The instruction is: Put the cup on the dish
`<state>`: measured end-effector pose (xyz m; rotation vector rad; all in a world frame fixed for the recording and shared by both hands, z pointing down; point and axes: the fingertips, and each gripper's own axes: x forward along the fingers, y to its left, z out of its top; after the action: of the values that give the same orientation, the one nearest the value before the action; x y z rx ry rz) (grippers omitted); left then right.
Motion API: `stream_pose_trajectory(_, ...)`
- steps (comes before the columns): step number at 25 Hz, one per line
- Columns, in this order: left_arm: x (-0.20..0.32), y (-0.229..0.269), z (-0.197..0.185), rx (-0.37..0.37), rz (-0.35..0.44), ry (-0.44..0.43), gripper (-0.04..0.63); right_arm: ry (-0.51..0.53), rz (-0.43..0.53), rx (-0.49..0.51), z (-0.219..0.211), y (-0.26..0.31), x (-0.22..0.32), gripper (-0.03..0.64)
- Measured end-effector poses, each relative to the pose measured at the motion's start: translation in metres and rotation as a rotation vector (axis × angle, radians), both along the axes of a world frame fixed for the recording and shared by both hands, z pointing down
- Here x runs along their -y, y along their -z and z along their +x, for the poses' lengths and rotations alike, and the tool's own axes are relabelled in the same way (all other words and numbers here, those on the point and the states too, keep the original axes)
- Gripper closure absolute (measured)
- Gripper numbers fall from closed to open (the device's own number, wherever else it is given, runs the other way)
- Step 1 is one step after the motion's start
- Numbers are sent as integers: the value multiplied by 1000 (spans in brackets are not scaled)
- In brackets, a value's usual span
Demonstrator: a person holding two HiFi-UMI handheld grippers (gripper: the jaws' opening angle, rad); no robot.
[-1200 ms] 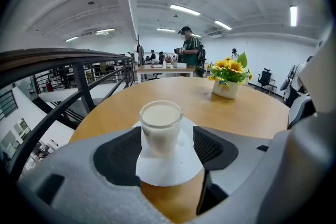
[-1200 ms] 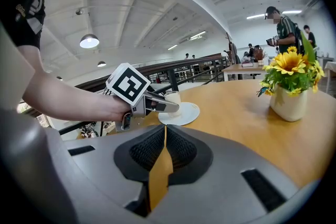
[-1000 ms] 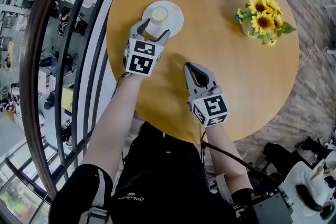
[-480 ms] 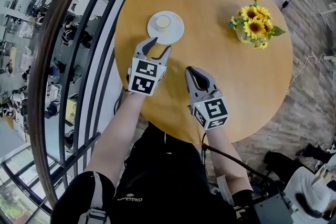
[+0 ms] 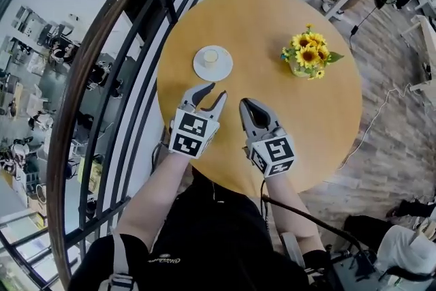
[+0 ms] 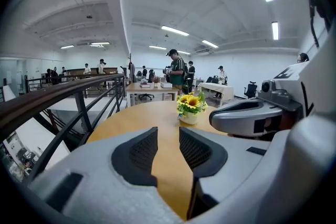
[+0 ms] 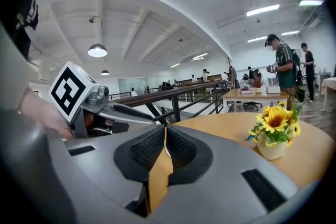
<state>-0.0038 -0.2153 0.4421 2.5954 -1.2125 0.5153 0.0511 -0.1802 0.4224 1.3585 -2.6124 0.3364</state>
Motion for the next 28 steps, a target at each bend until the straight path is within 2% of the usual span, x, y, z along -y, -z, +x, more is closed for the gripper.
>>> stream_pose_trajectory(5,-23,34,-7,-6,64,17,481,-5,46,8,-3,34,-20,607)
stream_pose_trajectory(10,-22,77,-7,-26,145,11,489,5,135,-29,-10,75,-19,607)
stream_pose_trajectory(16,-35,121,-4,-81,200,1,500,26,223,-62,-17,117,-36,607)
stream_pose_trajectory(19,-41,140,-4,-82,242,-5,500,26,252,-68,-19,131,-41,607)
stream_pose_trajectory(28,-42,148,-1,-81,260,-24,500,6,278,-62,-12,142,-39,609)
